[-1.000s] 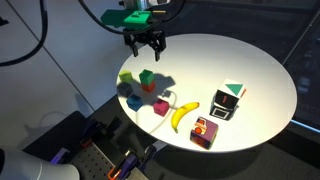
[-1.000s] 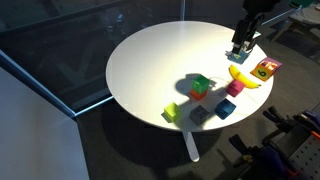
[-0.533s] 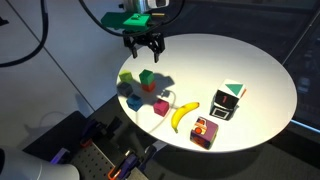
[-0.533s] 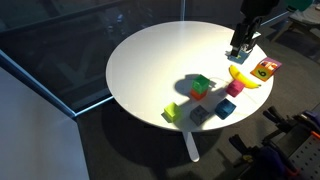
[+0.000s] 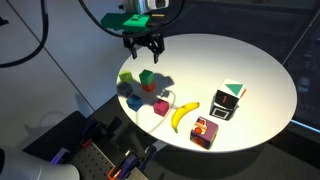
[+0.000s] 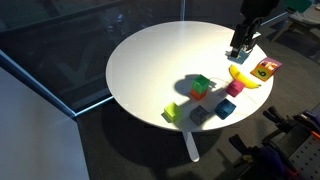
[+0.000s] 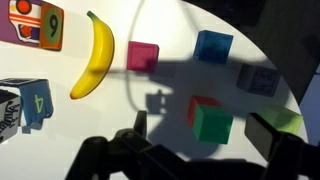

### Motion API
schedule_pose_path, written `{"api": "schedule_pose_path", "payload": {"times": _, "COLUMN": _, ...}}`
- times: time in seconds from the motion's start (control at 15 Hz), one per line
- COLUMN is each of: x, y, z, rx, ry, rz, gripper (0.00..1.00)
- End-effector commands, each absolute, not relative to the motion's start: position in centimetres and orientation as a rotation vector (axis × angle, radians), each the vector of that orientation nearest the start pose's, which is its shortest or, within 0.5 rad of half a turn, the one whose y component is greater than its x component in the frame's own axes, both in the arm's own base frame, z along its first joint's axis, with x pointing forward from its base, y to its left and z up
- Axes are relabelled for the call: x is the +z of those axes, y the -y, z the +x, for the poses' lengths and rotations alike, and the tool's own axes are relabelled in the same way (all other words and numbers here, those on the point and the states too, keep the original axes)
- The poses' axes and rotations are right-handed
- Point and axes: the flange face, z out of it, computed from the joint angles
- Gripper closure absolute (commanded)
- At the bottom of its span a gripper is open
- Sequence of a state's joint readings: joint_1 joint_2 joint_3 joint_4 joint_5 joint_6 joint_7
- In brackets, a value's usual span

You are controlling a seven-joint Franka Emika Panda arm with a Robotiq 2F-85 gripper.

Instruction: Place the dark green block on the table

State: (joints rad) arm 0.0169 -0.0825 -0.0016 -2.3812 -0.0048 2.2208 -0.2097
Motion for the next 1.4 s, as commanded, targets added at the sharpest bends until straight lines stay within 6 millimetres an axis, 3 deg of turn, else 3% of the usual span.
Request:
{"api": "schedule_pose_path", "payload": {"times": 0.0, "x": 34.1, "y": -1.7, "z": 48.3, "rx": 0.120, "ry": 0.374, "rz": -3.115, "gripper": 0.00}}
{"api": "schedule_pose_path", "payload": {"times": 0.27, "x": 33.0, "y": -3.2, "z": 49.0, "rx": 0.132, "ry": 0.390, "rz": -3.112, "gripper": 0.00}}
{"api": "schedule_pose_path", "payload": {"times": 0.93, "x": 29.9, "y": -6.7, "z": 50.6, "rx": -0.039, "ry": 0.346, "rz": -3.104, "gripper": 0.00}}
{"api": "schedule_pose_path", "payload": {"times": 1.33, "x": 27.5, "y": -8.3, "z": 51.6, "rx": -0.077, "ry": 0.246, "rz": -3.101, "gripper": 0.00}}
